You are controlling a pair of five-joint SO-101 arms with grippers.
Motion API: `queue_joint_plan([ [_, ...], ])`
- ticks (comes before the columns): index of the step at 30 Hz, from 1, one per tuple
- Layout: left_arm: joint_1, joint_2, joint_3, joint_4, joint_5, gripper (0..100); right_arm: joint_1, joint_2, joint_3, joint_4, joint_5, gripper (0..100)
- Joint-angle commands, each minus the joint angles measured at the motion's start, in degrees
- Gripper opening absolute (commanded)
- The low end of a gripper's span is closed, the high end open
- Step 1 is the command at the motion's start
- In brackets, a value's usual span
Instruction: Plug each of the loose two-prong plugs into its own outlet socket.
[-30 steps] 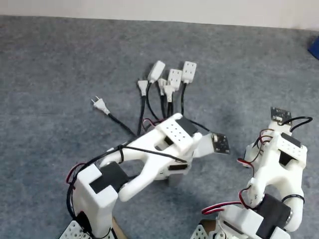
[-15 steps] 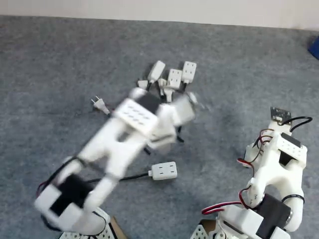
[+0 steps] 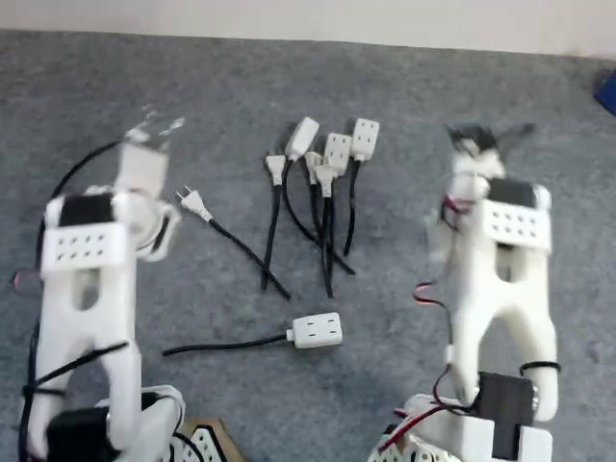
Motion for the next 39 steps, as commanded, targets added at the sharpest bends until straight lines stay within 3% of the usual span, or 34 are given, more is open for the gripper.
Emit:
queue_joint_plan([
  [1,-5.1,-5.9,11.5,-8.7,4.4,25,-7.3,4.4,-12.9,3.0,-2.5,36.8],
  [10,-4.7,-14.4,32.3,-26.0,10.3,25,-14.5,36.7,-47.3,2.2,-9.5,36.8],
  [15,-3.6,-15.6,34.0,-26.5,10.2,25,-20.0,50.6,-69.1,10.0,-22.9,36.8],
  [18,-2.6,-15.6,34.6,-26.5,10.2,25,-23.8,56.7,-80.0,14.1,-26.3,36.8],
  [29,-2.8,-15.6,34.7,-26.5,10.2,25,-25.3,73.7,-94.7,17.3,-25.5,36.8],
  [39,-2.8,-15.6,34.7,-26.5,10.2,25,-27.1,77.9,-98.0,15.2,-14.1,36.7],
])
